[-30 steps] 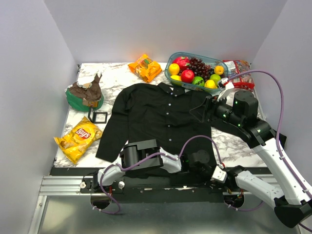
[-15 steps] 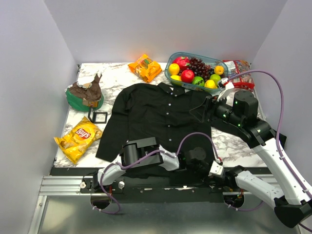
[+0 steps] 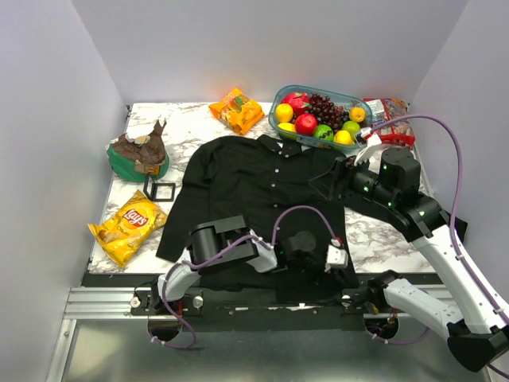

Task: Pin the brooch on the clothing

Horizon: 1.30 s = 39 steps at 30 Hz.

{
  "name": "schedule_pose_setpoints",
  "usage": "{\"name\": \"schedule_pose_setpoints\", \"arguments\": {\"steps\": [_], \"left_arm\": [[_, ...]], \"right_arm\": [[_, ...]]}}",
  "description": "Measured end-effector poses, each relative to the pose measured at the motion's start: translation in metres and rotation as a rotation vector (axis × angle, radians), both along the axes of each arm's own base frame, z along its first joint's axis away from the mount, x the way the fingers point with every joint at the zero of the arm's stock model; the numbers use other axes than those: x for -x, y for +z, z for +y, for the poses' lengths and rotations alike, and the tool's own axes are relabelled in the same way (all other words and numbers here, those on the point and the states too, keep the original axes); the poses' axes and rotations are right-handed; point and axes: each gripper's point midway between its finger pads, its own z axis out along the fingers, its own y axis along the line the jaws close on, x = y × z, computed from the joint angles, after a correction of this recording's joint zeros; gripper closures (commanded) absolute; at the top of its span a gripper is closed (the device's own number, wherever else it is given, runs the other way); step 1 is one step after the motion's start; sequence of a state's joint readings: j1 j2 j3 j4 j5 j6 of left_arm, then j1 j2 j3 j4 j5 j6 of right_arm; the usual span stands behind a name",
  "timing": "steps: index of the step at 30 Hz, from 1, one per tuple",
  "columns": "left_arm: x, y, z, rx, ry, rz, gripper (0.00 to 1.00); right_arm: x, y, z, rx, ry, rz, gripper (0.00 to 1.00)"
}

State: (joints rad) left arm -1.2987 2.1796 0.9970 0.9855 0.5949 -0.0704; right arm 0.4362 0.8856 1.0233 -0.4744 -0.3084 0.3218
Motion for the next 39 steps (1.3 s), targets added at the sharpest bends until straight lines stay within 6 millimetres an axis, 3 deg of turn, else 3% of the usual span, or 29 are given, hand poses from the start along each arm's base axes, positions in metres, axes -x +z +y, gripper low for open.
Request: {"name": "schedule_pose_setpoints", "arguments": {"steps": [3, 4, 5, 7, 10, 13, 17, 23, 30, 35, 39], "left_arm": [[-0.013, 0.004, 0.019, -0.016, 0.082, 0.017, 0.52], [-0.019, 0.009, 0.024, -0.013, 0.115, 0.017, 0.48], [-0.020, 0.017, 0.028, -0.004, 0.133, 0.019, 0.36], [-0.017, 0.034, 0.030, 0.022, 0.154, 0.027, 0.34], [0.004, 0.065, 0.025, 0.074, 0.146, 0.037, 0.31], [0.042, 0.081, 0.016, 0.085, 0.106, 0.044, 0.31], [0.077, 0.075, 0.015, 0.037, 0.083, 0.072, 0.30], [0.088, 0.056, 0.013, -0.077, 0.133, 0.066, 0.31], [0.104, 0.085, -0.019, -0.026, 0.101, 0.072, 0.31], [0.108, 0.071, -0.037, -0.064, 0.085, 0.078, 0.32], [0.110, 0.054, -0.040, -0.105, 0.107, 0.100, 0.32]], "right_arm": [[-0.001, -0.001, 0.000, 0.001, 0.000, 0.003, 0.22], [-0.001, -0.001, 0.000, 0.002, 0.000, 0.003, 0.22], [-0.001, -0.002, 0.000, 0.003, 0.000, 0.005, 0.22], [-0.002, -0.003, 0.001, 0.004, 0.000, 0.009, 0.21], [-0.003, -0.004, 0.001, 0.007, 0.000, 0.014, 0.21], [-0.003, -0.005, 0.001, 0.007, 0.000, 0.015, 0.21], [-0.002, -0.004, 0.001, 0.006, 0.000, 0.013, 0.20], [-0.002, -0.002, 0.001, 0.003, 0.000, 0.006, 0.19], [-0.001, 0.000, 0.000, 0.001, 0.000, 0.003, 0.19], [-0.005, 0.009, 0.001, -0.005, -0.003, -0.012, 0.19], [-0.009, 0.014, 0.002, -0.007, -0.009, -0.019, 0.19]]}}
